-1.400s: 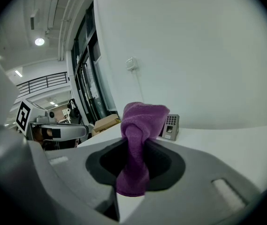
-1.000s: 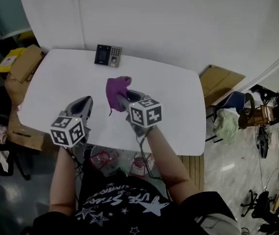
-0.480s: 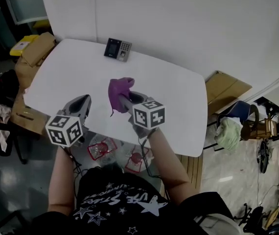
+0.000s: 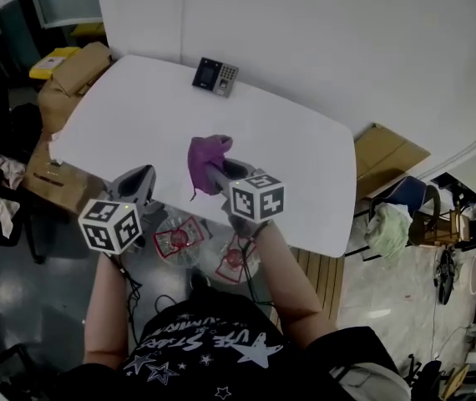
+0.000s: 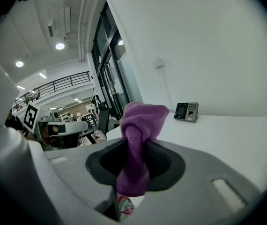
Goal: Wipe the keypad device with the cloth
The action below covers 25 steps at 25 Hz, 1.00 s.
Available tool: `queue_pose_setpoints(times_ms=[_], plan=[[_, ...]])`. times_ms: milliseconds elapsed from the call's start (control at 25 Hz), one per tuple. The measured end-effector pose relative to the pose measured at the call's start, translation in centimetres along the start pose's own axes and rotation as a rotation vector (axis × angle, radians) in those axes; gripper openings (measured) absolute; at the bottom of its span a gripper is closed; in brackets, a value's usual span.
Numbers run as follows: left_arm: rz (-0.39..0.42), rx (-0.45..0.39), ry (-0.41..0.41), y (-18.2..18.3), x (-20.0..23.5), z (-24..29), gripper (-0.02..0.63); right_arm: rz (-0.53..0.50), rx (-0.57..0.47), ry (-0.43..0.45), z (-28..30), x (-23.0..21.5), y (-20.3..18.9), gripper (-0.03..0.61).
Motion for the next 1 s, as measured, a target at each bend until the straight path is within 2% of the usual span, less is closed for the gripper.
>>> queue_pose_setpoints(times_ms=[480,1000], plan=[[-0.007,-0.017,-0.017,-4.5,-3.8,-7.1,0.006,-0.018,0.002,-0.009,-4.8,7.3,-4.0,0.095],[-0.013,-0.041,-0.011,-8.5,-8.2,-12.4,0.006,0.004,0.003,0.011,-9.3,11.7,-9.0,0.095]])
Point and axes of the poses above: the fingertips, and each gripper's own axes: z forward along the fingers, x to its left, y out of its top, the point moved 8 cm from there along -z, backward along the fingers, and after that the axes turned 15 degrees about x, right-handed, at the moved point
